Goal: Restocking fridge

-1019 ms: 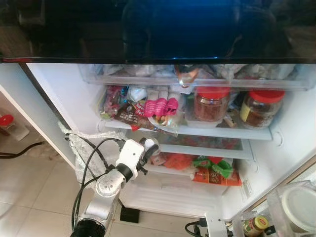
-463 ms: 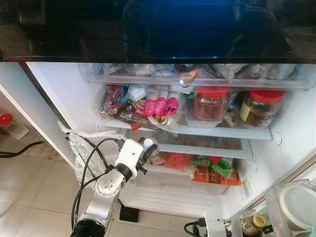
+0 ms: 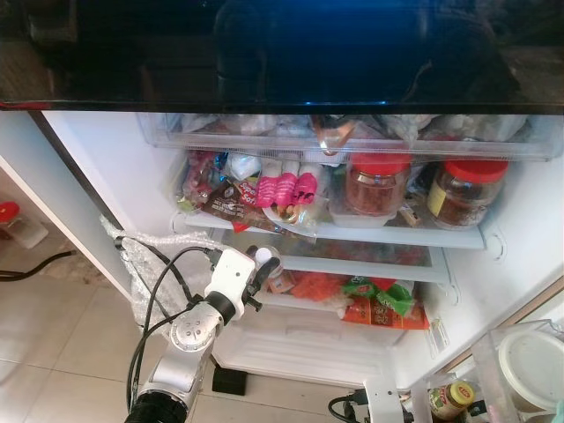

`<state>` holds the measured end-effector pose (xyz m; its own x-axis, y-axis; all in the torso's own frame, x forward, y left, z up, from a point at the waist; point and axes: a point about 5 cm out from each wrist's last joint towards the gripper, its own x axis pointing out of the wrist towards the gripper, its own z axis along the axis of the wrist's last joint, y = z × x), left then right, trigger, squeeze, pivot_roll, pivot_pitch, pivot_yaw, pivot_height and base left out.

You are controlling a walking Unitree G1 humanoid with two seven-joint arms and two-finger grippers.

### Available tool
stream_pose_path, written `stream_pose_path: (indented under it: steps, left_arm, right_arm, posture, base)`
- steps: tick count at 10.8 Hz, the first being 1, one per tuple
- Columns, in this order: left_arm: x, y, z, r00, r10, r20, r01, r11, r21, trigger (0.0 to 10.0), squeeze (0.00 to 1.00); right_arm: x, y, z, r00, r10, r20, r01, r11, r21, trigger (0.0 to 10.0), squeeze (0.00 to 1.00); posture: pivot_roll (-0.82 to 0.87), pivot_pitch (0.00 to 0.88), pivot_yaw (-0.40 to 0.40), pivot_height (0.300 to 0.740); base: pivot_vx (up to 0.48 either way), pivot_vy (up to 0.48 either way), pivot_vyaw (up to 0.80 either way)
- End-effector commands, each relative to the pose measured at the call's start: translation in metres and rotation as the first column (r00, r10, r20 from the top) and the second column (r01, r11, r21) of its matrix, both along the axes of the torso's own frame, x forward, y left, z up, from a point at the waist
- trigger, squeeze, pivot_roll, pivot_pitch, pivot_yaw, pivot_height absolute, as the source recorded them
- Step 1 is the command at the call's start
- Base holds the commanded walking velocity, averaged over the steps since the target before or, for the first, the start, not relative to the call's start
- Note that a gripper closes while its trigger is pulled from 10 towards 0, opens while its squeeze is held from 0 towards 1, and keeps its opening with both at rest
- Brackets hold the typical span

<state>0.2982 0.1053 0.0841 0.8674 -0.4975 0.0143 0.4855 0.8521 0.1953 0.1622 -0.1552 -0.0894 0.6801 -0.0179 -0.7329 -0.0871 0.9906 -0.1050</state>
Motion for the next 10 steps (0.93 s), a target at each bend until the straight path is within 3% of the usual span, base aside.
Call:
stream_pose_path:
  steps: [1, 10]
  left_arm:
    - [0.0008, 0.0043, 0.0033, 1.000, 0.014, 0.013, -0.014, 1.000, 0.006, 10.0, 0.00]
    - [0.0011, 0.0031, 0.0030, 1.000, 0.009, 0.009, -0.009, 1.000, 0.005, 10.0, 0.00]
  right_arm:
    - [-0.0020, 0.0008, -0.0008, 1.000, 0.000, -0.005, 0.000, 1.000, 0.001, 10.0, 0.00]
    - [-0.0023, 0.0007, -0.0009, 1.000, 0.005, -0.006, -0.005, 1.000, 0.003, 10.0, 0.00]
  posture:
    - [-0.14, 0.086, 0.050, 0.740]
    - [-0.14, 0.089, 0.045, 0.740]
  base:
    - [0.000, 0.000, 0.00]
    - [0.000, 0.000, 0.00]
